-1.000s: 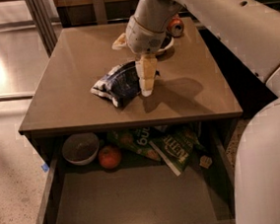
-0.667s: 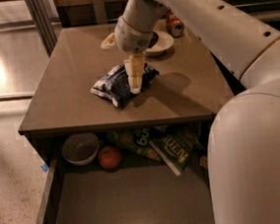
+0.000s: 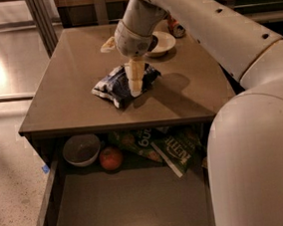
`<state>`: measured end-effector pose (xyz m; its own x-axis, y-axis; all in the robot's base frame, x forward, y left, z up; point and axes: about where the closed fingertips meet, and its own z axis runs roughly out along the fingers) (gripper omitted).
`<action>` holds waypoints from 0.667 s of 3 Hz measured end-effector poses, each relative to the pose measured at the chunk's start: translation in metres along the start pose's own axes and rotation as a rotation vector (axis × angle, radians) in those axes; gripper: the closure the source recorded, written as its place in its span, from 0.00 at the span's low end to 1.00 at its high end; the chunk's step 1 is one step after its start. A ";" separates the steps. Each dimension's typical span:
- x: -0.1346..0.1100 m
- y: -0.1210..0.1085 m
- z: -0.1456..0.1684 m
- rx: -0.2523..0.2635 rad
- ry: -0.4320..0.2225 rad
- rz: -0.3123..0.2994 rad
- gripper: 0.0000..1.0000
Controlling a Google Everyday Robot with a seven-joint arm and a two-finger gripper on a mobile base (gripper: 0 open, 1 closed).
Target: Place blue chip bag into top drawer
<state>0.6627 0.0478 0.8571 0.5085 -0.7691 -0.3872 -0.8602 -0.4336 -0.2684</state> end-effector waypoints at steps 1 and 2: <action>-0.010 0.009 0.032 -0.062 -0.031 -0.031 0.00; -0.016 0.015 0.050 -0.102 -0.048 -0.050 0.00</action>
Offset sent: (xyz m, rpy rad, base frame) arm -0.0306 0.0367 -0.0550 -0.0236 0.1078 0.1376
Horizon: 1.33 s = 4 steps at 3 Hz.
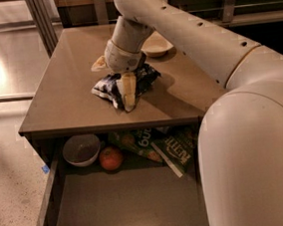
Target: Place blue chip bag into top drawer
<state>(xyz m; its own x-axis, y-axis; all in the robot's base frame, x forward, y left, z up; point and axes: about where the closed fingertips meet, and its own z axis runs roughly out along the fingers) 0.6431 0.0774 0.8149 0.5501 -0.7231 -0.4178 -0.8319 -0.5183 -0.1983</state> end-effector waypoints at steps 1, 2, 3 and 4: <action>0.000 0.000 0.000 0.000 0.000 0.000 0.00; 0.000 0.000 0.000 0.000 0.000 0.000 0.13; 0.000 0.000 0.000 0.000 0.000 0.000 0.36; 0.000 0.000 0.000 0.000 0.000 0.000 0.59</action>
Offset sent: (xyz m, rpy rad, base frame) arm 0.0000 0.0000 0.0000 0.0000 0.0000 0.0000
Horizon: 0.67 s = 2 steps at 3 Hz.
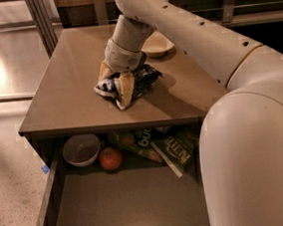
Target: Place blue chip bag into top drawer
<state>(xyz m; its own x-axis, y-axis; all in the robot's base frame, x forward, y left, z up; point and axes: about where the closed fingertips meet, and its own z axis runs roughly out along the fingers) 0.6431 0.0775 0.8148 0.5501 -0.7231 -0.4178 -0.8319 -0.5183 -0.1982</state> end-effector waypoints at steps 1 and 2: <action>0.000 0.000 0.000 0.000 0.000 0.000 0.82; 0.000 0.000 0.000 0.000 0.000 0.000 1.00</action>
Offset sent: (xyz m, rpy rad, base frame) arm 0.0000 0.0000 0.0000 0.0000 0.0000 0.0000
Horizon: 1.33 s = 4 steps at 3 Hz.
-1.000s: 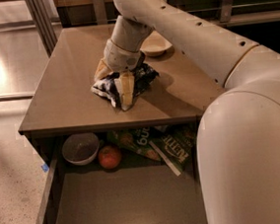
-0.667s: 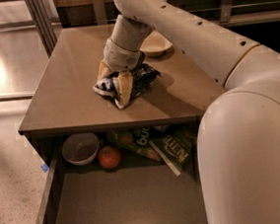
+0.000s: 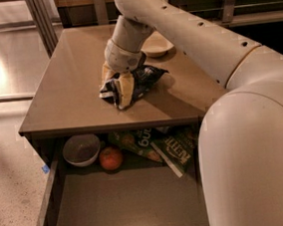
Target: Place blue chip bag into top drawer
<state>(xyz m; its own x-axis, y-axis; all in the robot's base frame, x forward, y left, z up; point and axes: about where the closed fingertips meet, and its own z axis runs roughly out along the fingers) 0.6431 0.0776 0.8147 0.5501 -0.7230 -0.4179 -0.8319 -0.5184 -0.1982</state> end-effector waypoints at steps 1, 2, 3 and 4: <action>0.000 0.000 0.000 0.000 0.000 0.000 1.00; -0.003 -0.001 -0.006 0.000 0.000 0.000 1.00; 0.005 0.014 -0.043 0.056 0.062 0.057 1.00; 0.000 0.033 -0.102 0.123 0.131 0.107 1.00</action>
Offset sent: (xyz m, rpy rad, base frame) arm -0.0024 -0.0491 0.0873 -0.0077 -0.1263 -0.1276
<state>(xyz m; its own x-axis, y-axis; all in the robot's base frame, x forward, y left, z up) 0.6233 0.0140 0.8981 0.4559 -0.8286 -0.3250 -0.8845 -0.3811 -0.2691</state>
